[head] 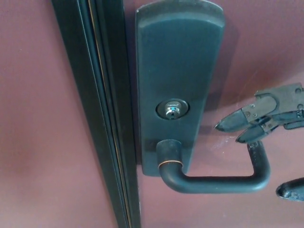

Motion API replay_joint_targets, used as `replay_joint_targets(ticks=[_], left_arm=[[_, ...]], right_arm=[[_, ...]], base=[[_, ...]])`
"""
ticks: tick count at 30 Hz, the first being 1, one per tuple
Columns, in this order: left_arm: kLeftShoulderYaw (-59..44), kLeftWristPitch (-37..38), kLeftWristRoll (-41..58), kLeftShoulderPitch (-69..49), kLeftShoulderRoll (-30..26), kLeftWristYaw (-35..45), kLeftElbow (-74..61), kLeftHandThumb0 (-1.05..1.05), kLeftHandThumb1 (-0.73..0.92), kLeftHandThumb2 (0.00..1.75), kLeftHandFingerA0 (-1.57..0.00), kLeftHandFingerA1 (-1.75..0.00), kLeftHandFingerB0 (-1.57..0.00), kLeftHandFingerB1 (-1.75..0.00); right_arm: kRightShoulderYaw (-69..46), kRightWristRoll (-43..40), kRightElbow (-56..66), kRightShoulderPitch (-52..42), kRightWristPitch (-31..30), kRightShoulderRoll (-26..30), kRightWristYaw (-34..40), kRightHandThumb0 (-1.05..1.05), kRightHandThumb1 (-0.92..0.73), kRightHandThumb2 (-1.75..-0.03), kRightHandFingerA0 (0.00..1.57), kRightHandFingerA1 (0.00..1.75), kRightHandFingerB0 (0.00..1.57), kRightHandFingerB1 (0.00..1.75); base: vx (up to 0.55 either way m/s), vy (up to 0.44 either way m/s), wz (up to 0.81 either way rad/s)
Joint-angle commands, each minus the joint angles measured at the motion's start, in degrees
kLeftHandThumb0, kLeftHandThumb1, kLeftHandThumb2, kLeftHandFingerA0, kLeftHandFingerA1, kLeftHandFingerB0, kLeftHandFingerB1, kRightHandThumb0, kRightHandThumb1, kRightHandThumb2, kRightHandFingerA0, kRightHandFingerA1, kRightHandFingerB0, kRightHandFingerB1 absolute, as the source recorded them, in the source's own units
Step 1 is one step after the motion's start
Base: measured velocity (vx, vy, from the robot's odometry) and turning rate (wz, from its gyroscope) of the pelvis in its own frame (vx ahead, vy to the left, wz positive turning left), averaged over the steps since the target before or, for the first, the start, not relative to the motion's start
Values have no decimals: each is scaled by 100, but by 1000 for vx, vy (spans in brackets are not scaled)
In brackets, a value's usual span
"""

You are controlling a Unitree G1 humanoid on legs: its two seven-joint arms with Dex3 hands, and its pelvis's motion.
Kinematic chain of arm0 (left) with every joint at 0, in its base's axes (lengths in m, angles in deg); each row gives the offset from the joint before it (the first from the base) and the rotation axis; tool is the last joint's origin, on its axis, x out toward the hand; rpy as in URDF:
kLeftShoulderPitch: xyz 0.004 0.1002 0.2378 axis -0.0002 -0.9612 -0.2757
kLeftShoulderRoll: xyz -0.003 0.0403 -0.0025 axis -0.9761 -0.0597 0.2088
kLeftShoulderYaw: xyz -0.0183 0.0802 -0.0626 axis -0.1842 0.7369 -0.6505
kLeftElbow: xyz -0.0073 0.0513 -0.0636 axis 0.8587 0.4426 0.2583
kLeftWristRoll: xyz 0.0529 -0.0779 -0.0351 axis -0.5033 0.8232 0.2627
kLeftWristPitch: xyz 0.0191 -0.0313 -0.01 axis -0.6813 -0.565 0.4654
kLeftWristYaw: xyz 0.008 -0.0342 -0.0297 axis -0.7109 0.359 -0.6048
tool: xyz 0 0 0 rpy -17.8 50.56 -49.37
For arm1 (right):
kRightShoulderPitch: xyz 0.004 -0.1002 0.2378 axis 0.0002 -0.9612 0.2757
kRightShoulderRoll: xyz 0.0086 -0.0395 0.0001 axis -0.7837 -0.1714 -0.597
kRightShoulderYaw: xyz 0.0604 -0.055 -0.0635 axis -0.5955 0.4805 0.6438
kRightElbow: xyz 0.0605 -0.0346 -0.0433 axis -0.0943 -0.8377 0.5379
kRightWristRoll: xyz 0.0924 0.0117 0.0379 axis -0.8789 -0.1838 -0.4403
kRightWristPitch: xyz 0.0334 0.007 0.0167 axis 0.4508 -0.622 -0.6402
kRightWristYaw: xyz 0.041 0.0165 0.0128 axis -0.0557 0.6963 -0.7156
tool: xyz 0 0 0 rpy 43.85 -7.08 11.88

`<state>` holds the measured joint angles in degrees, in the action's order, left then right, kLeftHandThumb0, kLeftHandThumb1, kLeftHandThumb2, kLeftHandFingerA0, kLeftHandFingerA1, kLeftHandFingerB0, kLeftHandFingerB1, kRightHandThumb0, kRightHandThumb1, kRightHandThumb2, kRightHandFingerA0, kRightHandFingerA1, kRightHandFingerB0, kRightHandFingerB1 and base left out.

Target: The robot walks towards the door handle and put its right hand on it and twist the handle

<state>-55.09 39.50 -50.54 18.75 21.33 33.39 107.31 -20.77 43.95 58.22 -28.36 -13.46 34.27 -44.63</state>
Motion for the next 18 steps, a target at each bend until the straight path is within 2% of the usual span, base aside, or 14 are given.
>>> replay_joint_targets(ticks=[1,18], left_arm=[[-41,-56,-28,-8,-31,100,37,-25,59,58,-47,-39,-30,-32],[-57,-35,-46,-19,-35,85,39,-24,59,57,-49,-39,-30,-32]], right_arm=[[195,29,-14,90,-418,38,-147,-36,-59,-57,44,45,35,36],[1300,612,-38,774,-922,132,-465,-38,-61,-58,43,43,34,35]], base=[[0,0,0],[0,0,0]])
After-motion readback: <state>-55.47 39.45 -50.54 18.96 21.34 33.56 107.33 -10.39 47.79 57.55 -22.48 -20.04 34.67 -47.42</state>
